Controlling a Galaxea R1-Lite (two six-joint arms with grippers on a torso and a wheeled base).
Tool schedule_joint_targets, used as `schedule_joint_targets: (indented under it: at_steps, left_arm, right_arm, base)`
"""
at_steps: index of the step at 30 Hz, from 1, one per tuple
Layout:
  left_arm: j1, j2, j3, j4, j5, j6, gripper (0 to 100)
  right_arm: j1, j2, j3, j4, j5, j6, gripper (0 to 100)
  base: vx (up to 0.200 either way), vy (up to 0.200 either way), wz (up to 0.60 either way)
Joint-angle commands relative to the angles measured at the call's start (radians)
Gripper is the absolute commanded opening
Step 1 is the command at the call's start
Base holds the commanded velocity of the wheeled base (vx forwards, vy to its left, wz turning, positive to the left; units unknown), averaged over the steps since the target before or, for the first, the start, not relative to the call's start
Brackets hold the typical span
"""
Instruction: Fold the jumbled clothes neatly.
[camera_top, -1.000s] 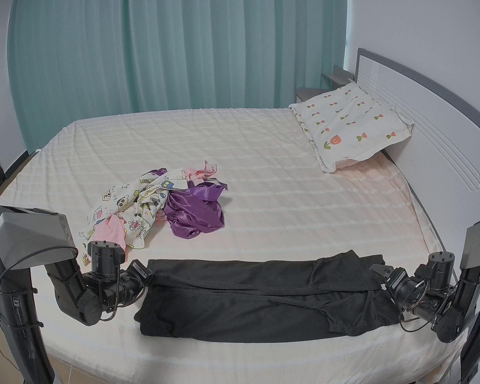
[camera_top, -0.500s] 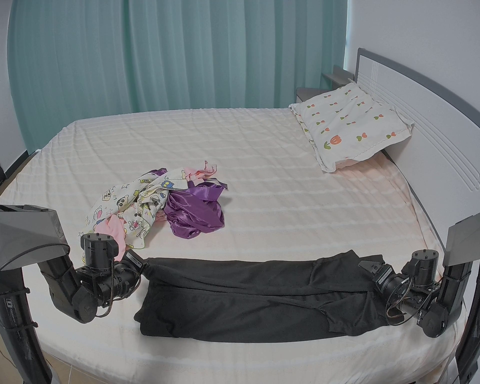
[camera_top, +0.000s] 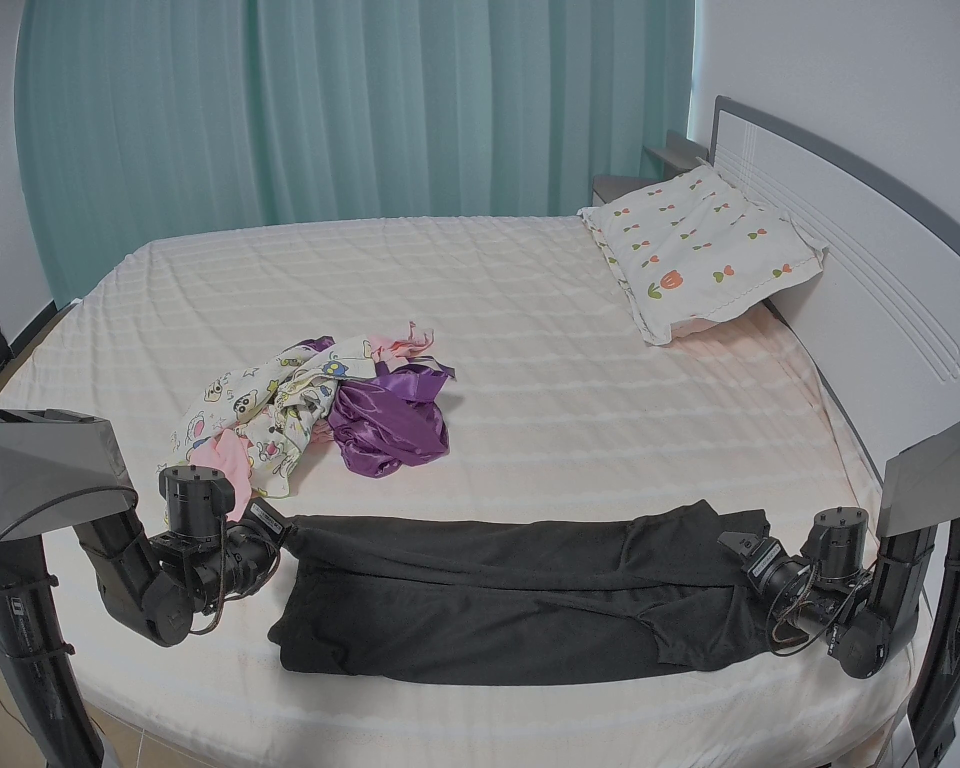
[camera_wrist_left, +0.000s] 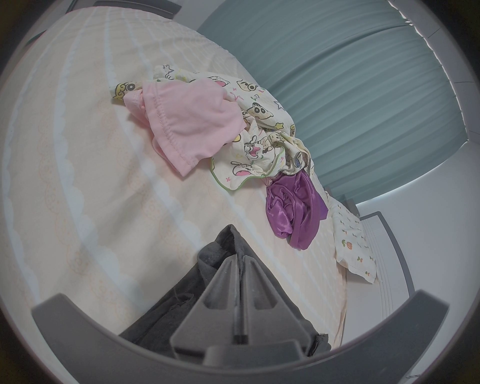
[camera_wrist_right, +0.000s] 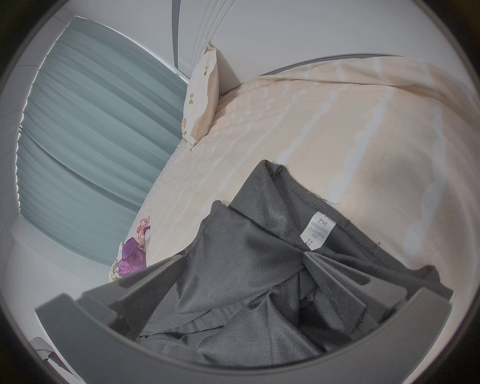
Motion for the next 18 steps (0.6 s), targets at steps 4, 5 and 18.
schedule_joint_targets:
  at_steps: [4, 5, 18]
  left_arm:
    - [0.007, 0.005, -0.001, -0.001, 0.000, -0.002, 0]
    - [0.008, 0.007, -0.001, -0.001, -0.001, -0.002, 0]
    - [0.014, 0.016, -0.001, -0.001, 0.000, 0.000, 0]
  right_arm:
    - [0.009, 0.010, 0.002, 0.002, -0.008, 0.001, 100]
    - [0.011, 0.010, 0.002, 0.003, -0.008, 0.001, 100]
    - [0.012, 0.019, 0.001, 0.011, -0.010, -0.001, 100]
  base:
    - [0.000, 0.000, 0.00]
    - [0.000, 0.000, 0.00]
    - [0.000, 0.000, 0.00]
